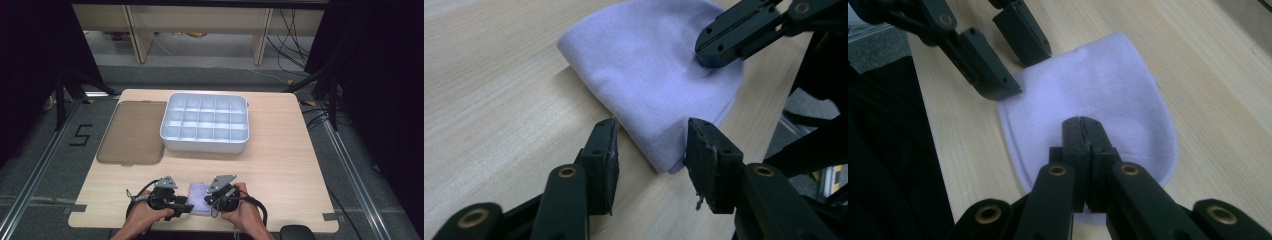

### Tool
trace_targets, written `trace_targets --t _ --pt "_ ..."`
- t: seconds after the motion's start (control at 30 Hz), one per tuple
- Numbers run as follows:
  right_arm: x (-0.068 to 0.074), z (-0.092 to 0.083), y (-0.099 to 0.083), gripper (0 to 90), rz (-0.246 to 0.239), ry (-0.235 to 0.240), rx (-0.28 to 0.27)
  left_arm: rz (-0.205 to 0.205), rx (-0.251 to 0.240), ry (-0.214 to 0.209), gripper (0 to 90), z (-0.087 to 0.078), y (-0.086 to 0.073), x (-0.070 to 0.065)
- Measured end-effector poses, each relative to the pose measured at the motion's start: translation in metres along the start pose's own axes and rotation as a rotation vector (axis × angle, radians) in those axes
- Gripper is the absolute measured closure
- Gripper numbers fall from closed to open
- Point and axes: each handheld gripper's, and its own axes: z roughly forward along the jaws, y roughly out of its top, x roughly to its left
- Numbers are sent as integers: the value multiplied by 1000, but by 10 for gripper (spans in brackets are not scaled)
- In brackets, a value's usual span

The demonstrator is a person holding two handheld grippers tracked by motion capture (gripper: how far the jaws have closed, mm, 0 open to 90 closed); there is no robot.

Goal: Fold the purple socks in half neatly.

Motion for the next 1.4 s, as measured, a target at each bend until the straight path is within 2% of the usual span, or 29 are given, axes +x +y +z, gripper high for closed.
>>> trace_targets --t 0.03,0.1,0.17,0.2,0.27,0.33,0.37,0.4,0.43,0.47,0.5,0.57,0.6,0.7,0.73,0.77,0.8,0.83,0.87,0.9,1.0,1.03,1.07,1.1,1.17,1.2,1.23,1.27,1.4 --pt "0 -1 0 900 7 -4 6 -6 2 0 563 1 0 -1" --pt "0 0 -1 900 7 -5 2 19 -6 9 599 3 1 -2" --pt "-1 -1 -1 900 -4 -3 -5 28 -12 5 713 5 1 -2" --pt "-1 -1 -1 900 -4 -3 -5 30 -21 7 713 5 1 -2" --pt "1 -1 -1 900 13 4 -10 26 -32 -1 779 5 2 -2" --pt "0 -1 0 900 -3 4 -24 38 -44 -6 808 2 3 -2" --pt "1 -1 1 900 -7 12 -23 49 -44 -5 813 1 4 -3" --pt "5 0 2 900 22 15 -11 46 -48 1 814 0 4 -3" --pt "6 3 3 900 -9 29 -27 32 -53 1 814 0 4 -3" --pt "8 4 3 900 -24 38 -20 38 -51 3 814 -1 4 -2" --pt "11 7 4 900 -13 47 -12 38 -55 -3 815 -2 4 -2" --pt "16 12 5 900 -44 57 0 31 -55 -5 821 -3 3 -1" --pt "19 20 4 900 -66 58 13 23 -54 -10 826 -3 3 -2" --pt "19 22 6 900 -53 55 18 77 -64 10 829 -6 4 -7" --pt "18 23 7 900 -57 55 27 83 -70 14 829 -7 5 -10" --pt "19 23 7 900 -25 45 34 91 -66 21 830 -9 5 -13" --pt "17 23 8 900 -53 49 30 102 -67 22 830 -9 6 -14" --pt "17 23 8 900 -35 54 40 115 -65 27 830 -9 6 -15" --pt "15 24 8 900 -53 61 23 123 -62 28 830 -8 6 -14" --pt "15 25 8 900 -59 60 12 109 -65 28 830 -8 6 -14" --pt "11 18 9 900 -32 54 3 112 -61 37 830 -10 6 -11" --pt "7 13 11 900 -33 42 -12 113 -66 32 830 -10 7 -11" --pt "3 9 13 900 2 18 -19 112 -71 29 830 -10 7 -11" --pt "-1 7 15 900 -18 1 -38 113 -65 33 830 -11 7 -11" --pt "-9 6 18 900 -1 -34 -51 125 -61 35 830 -10 8 -11" --pt "-14 8 20 900 -27 -48 -51 109 -60 38 830 -10 8 -12" --pt "-16 11 22 900 -25 -62 -47 134 -59 39 829 -10 8 -12" --pt "-20 15 24 900 -36 -62 -30 130 -58 42 830 -10 8 -12" --pt "-22 30 27 900 -6 -49 7 137 -54 44 829 -9 9 -13"
